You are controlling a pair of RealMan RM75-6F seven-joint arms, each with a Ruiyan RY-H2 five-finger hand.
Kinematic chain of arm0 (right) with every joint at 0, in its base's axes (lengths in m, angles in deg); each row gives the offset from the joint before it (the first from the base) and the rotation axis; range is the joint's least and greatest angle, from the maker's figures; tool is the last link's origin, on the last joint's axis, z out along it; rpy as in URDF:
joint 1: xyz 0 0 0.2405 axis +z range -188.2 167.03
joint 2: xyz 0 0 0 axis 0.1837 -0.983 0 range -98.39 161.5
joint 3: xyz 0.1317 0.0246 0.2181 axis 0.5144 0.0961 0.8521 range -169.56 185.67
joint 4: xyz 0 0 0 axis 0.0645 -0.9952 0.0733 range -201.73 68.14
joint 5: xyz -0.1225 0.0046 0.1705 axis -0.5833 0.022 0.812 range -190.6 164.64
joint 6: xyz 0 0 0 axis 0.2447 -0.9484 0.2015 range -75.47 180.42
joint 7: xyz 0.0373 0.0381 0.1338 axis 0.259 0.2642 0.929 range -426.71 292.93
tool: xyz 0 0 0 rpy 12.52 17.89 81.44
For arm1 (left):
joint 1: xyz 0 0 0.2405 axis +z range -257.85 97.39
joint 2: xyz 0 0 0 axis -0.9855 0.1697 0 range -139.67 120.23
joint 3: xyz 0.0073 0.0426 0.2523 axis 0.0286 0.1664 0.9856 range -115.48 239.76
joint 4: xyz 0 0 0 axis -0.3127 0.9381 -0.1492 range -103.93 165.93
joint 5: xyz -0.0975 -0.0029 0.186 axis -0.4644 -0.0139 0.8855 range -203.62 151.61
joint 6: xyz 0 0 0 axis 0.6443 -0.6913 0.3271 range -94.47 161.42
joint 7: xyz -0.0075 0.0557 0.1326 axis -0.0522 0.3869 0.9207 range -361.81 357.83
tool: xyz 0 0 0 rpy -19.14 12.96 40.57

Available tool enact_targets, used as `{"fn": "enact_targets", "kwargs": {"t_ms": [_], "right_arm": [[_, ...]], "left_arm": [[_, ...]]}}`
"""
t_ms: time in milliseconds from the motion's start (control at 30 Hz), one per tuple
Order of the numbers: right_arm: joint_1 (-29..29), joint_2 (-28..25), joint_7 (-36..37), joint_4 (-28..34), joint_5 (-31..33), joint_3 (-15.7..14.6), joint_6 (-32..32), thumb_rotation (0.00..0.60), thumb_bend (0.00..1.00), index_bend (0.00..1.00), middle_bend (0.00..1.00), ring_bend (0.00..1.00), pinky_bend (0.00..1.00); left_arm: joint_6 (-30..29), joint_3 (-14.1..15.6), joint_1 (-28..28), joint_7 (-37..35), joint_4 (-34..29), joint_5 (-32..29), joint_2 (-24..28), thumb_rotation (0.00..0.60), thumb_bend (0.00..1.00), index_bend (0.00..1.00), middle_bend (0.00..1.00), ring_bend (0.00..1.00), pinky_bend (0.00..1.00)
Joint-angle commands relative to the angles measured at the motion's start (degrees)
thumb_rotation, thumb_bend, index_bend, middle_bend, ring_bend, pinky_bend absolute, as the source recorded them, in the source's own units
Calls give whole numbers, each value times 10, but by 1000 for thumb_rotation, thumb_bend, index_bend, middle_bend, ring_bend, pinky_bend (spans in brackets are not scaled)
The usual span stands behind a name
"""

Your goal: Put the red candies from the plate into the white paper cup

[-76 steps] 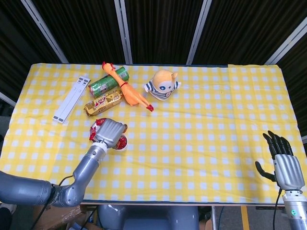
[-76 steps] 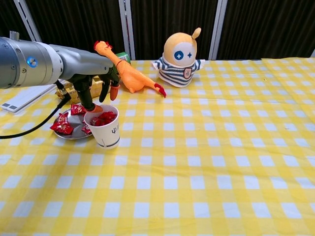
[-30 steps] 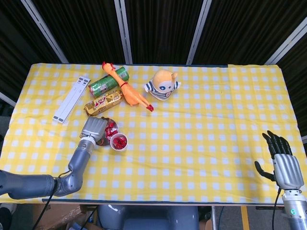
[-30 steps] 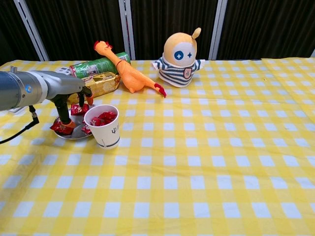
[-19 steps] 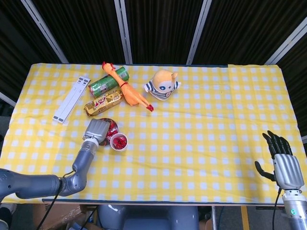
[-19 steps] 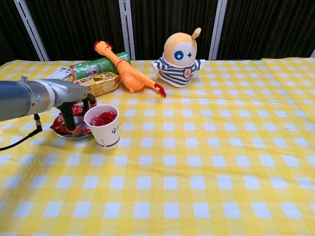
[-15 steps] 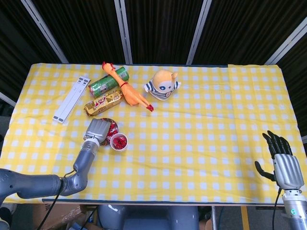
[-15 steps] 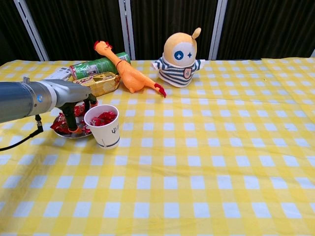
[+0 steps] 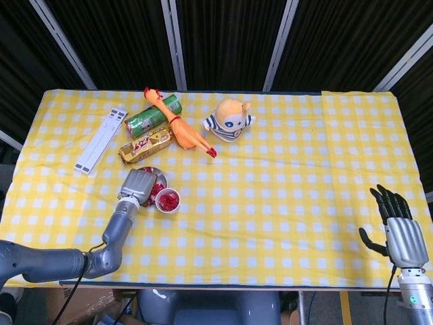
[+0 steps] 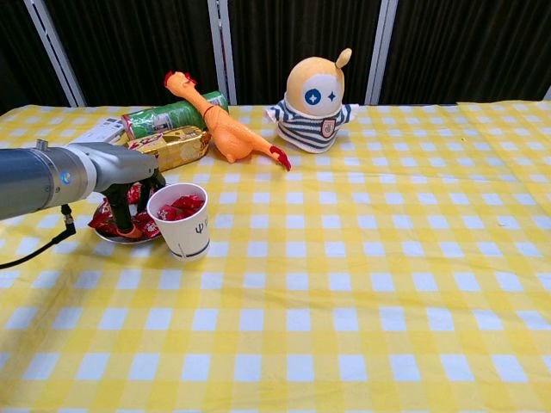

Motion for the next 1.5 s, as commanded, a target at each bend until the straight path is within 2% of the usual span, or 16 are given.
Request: {"fn": "enact_targets", "kwargs": {"t_ms": [33, 200, 467, 867, 1100, 1500], "right_arm": [[0, 0, 0, 0, 0, 0, 0, 600, 409, 0, 0, 0, 0], [0, 0, 0, 1, -1, -1, -1, 600, 409, 0, 0, 0, 0], [-1, -1, 2, 0, 0, 0, -1, 600, 409, 0, 0, 0, 0], [0, 0, 0, 1, 0, -1, 0, 600, 409, 0, 0, 0, 0], [0, -1, 1, 0, 3, 1, 1, 600, 409, 0, 0, 0, 0], [-1, 0, 2, -1, 0, 0, 0, 600, 409, 0, 0, 0, 0]], "left_arm": [[0, 1, 1, 1, -1, 0, 2, 600, 279, 376, 386, 923, 949], [-1, -2, 3, 0, -2, 1, 3, 600, 279, 340, 347, 923, 949], [-7, -5, 6, 1, -10, 0, 17, 600, 279, 311, 339, 923, 949], [2, -2, 12, 3, 11, -4, 3, 600, 279, 334, 350, 923, 949], [7, -2, 10, 9, 15, -6, -3, 600, 279, 388, 409, 923, 949], [-4, 4, 16, 17, -8, -12, 19, 600, 279, 387, 435, 923, 949]]}}
